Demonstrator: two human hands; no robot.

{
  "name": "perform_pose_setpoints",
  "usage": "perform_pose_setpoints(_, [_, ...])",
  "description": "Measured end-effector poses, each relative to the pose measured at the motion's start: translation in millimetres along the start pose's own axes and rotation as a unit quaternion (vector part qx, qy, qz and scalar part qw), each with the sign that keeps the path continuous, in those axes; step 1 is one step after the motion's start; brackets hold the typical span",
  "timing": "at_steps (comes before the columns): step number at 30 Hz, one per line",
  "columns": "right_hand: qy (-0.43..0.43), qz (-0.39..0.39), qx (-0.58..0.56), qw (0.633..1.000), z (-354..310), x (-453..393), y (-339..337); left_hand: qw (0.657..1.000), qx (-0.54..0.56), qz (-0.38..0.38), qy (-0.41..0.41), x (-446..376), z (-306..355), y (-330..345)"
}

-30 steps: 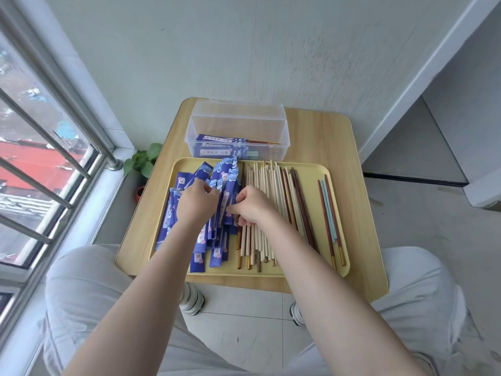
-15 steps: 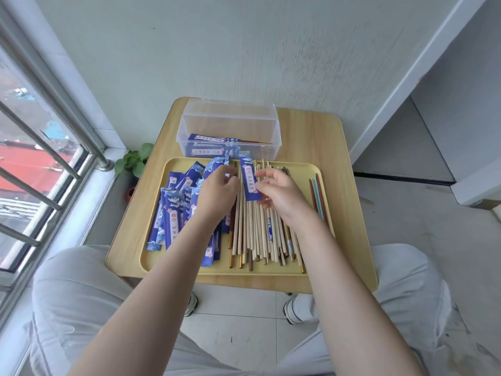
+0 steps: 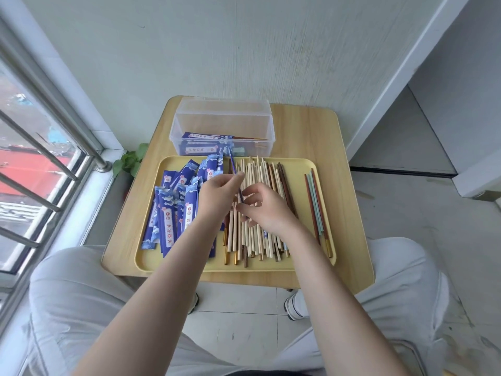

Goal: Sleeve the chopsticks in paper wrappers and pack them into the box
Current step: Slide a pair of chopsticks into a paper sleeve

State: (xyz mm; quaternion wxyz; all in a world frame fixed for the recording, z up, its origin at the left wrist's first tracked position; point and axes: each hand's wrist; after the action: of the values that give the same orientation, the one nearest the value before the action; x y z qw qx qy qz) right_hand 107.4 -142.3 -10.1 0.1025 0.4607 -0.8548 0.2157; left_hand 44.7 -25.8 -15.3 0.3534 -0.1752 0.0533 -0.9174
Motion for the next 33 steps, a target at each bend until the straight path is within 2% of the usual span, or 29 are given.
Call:
perform_pose_setpoints(3, [-0.003,-0.049,-0.038,0.998,4.5,2.2,-2.3,1.000,0.013,-0.003,-0.006,-0.8,0.2,-4.7])
perform_pose_setpoints(5, [-0.003,-0.064,-0.024,0.998,7.4,5.1,-8.6,1.000,0.027,-0.016,-0.003,1.1,0.4,-5.5])
perform_pose_setpoints(7, [-0.006,-0.021,0.017,1.000,8.4,8.5,-19.9,0.999,0.012,-0.044,0.010,4.4,1.8,-4.7])
perform_pose_setpoints(8, [-0.006,0.039,0.051,0.998,10.2,10.5,-27.8,0.998,-0.012,-0.057,0.021,6.1,3.0,-2.8])
perform_pose_setpoints(10, [0.020,0.177,0.168,0.970,17.9,12.3,-43.2,0.991,-0.096,-0.071,0.057,7.8,3.5,0.6])
perform_pose_setpoints(11, [0.049,0.214,0.232,0.948,24.2,12.6,-49.4,0.978,-0.173,-0.080,0.084,7.7,2.2,2.7])
perform_pose_setpoints(12, [0.085,0.220,0.281,0.930,30.7,13.6,-53.6,0.957,-0.254,-0.094,0.106,8.9,0.6,5.8])
perform_pose_setpoints(14, [0.149,0.177,0.323,0.918,41.2,13.6,-53.1,0.918,-0.357,-0.119,0.123,11.0,-2.9,12.0])
perform_pose_setpoints(16, [0.169,0.155,0.309,0.923,48.3,12.1,-49.8,0.910,-0.375,-0.131,0.119,13.8,-6.9,17.2])
perform_pose_setpoints(28, [0.188,0.145,0.194,0.952,57.9,1.3,-47.2,0.896,-0.410,-0.156,0.069,16.4,-15.7,19.8])
perform_pose_setpoints(33, [0.134,0.176,0.167,0.961,53.3,10.0,-47.3,0.900,-0.403,-0.156,0.065,16.8,-16.5,20.8])
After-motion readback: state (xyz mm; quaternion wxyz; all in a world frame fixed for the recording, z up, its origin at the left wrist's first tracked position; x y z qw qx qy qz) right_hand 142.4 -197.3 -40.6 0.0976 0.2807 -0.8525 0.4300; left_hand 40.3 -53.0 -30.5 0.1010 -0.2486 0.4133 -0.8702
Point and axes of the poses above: each hand's wrist, its own x-axis away from the middle knuckle, its own y-axis out of the palm, z = x × y, and after that the axes turned 6 degrees about -z, right-handed
